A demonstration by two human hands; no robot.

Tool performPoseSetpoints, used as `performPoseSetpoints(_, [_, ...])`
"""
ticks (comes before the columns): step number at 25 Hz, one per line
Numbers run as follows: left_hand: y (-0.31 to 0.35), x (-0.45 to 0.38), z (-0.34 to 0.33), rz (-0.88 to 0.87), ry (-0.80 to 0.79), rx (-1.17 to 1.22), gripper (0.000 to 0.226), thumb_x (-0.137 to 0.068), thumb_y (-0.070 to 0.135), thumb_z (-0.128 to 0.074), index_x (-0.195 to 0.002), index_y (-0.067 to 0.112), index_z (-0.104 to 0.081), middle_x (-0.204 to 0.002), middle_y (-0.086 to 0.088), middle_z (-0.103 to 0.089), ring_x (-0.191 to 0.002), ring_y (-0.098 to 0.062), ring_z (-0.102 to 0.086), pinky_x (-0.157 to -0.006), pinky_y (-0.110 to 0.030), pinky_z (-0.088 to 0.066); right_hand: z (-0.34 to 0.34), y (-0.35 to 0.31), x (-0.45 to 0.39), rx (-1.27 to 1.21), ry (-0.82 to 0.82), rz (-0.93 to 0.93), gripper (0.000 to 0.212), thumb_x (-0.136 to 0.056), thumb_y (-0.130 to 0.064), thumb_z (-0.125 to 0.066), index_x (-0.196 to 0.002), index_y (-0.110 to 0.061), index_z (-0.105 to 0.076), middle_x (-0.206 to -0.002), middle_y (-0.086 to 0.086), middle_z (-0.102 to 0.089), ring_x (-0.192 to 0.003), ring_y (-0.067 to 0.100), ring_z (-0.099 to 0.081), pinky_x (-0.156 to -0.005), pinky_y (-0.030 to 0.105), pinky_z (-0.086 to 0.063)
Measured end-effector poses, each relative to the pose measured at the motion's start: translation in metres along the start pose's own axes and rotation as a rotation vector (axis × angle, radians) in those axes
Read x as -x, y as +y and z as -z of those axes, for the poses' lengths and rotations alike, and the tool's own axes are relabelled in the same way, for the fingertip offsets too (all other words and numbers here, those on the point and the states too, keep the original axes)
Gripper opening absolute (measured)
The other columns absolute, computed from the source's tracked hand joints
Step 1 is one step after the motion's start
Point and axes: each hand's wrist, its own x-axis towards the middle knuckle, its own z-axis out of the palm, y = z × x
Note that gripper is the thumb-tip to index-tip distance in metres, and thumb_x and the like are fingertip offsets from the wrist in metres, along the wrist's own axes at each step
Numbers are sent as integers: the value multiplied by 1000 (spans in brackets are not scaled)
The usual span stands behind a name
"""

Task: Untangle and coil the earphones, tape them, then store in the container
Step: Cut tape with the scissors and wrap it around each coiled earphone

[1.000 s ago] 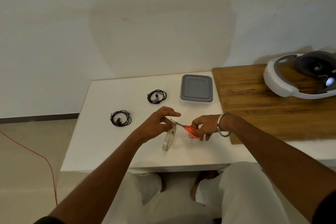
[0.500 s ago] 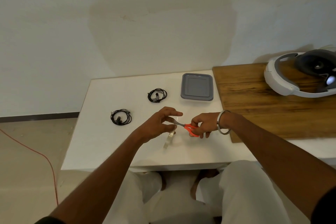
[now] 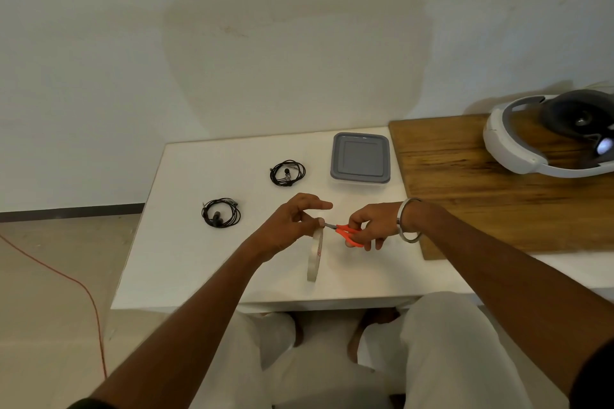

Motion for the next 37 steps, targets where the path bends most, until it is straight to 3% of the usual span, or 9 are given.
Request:
performPoseSetpoints(4, [-3, 0, 3, 1, -26, -29, 38, -88, 5, -64, -118, 28, -64, -123, 11, -49, -95, -14, -62, -79, -8, -48, 0, 1, -1, 1, -3, 1, 36, -91, -31, -58, -116, -5, -55, -101, 9, -61, -84, 16, -59, -74, 23, -52])
performPoseSetpoints(9, [-8, -1, 5, 9, -62, -106, 43, -86, 5, -67, -119, 33, -64, -127, 12, -49, -112, -12, -54, -84, -8, -45, 3, -1, -1, 32, -31, -6, 38, -89, -34, -60, -114, -6, -57, -99, 7, -61, -85, 17, -59, -71, 23, -51])
performPoseSetpoints(17, [-6, -1, 1, 18, -34, -95, 43, -87, 0, -64, -120, 27, -64, -125, 8, -50, -110, -5, -51, -82, -8, -44, 4, -6, 0, 137, -52, 2, 39, -88, -37, -60, -112, -7, -58, -94, 4, -61, -84, 17, -60, -73, 25, -52])
performPoseSetpoints(21, [-6, -1, 1, 7, -16, -111, 44, -86, -1, -65, -119, 28, -64, -125, 8, -51, -105, -14, -54, -81, -7, -46, 4, -4, -1, 186, -37, 28, 34, -90, -36, -58, -110, -8, -60, -92, 6, -63, -79, 16, -60, -73, 25, -53])
performPoseSetpoints(25, [-3, -2, 0, 23, -22, -63, 53, -84, -3, -67, -126, 29, -60, -128, 13, -46, -86, -14, -58, -80, -11, -50, 6, 0, -3, 251, 48, 71, 30, -89, -38, -57, -99, -11, -63, -85, 7, -67, -70, 15, -60, -77, 29, -52])
performPoseSetpoints(28, [-5, -1, 1, 21, -10, -57, 54, -84, -1, -68, -125, 33, -60, -132, 11, -44, -84, -17, -60, -83, -13, -51, 8, 8, -4, 225, 99, 66, 33, -87, -42, -59, -98, -12, -65, -82, 5, -69, -68, 14, -61, -76, 30, -53])
performPoseSetpoints(33, [-6, 3, 3, 27, 31, 22, 53, -85, 1, -68, -129, 29, -58, -136, 8, -42, -85, -8, -67, -83, -8, -48, 11, 35, -11, 465, 405, -161, 44, -86, -47, -56, -91, -5, -68, -75, 4, -58, -70, 19, -53, -65, 27, -43])
performPoseSetpoints(37, [-6, 3, -2, 26, 50, 88, 53, -84, -4, -67, -128, 24, -59, -133, 8, -43, -83, -8, -69, -78, -12, -51, 8, 40, -19, 535, 474, -308, 35, -82, -43, -63, -81, -9, -57, -79, 9, -57, -60, 18, -49, -63, 26, -43])
